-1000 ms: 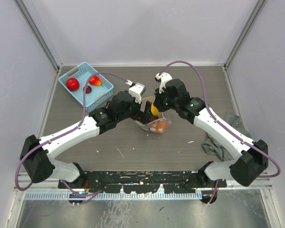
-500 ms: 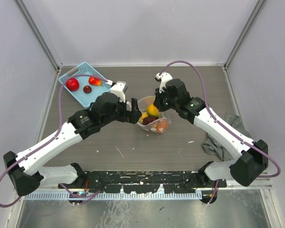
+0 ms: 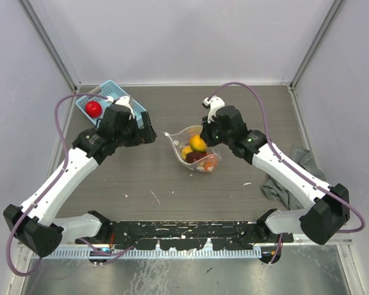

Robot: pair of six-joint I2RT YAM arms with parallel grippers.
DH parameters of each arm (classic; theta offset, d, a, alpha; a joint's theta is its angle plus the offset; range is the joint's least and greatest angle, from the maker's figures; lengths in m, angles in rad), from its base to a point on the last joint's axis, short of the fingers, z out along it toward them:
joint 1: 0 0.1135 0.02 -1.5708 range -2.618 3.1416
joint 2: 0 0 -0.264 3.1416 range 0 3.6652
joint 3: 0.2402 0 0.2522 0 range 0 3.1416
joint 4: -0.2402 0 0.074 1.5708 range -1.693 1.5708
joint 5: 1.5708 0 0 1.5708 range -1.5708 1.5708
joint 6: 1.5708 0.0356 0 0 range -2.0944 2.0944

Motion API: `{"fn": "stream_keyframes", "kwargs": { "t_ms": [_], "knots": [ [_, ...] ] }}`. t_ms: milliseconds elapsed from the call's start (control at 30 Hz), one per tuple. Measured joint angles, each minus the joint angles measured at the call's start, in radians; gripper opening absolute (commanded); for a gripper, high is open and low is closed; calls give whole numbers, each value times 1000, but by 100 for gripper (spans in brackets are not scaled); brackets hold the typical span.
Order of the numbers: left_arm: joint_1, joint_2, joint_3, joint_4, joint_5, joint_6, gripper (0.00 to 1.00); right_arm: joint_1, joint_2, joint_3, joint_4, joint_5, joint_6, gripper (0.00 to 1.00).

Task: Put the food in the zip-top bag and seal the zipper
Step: Pick up the fake fruit from the bin.

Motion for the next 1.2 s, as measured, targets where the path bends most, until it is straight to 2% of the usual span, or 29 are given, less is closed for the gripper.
{"fn": "stream_keyframes", "kwargs": {
  "t_ms": [167, 300, 567, 967, 1200],
  "knots": [
    [152, 77, 20, 3, 75, 2, 99, 0, -20, -26, 21, 1, -1, 1],
    [255, 202, 50, 12, 120, 10, 99, 0, -32, -56, 49, 1, 0, 1],
    [414, 493, 243, 45, 145, 35, 100, 0, -34, -81, 66, 2, 0, 0],
    [560, 844, 548, 109, 105, 48, 98, 0, -8, -81, 68, 22, 0, 0],
    [617, 1038, 698, 166, 120, 35, 88, 0, 26, -81, 66, 20, 1, 0]
  ]
}}
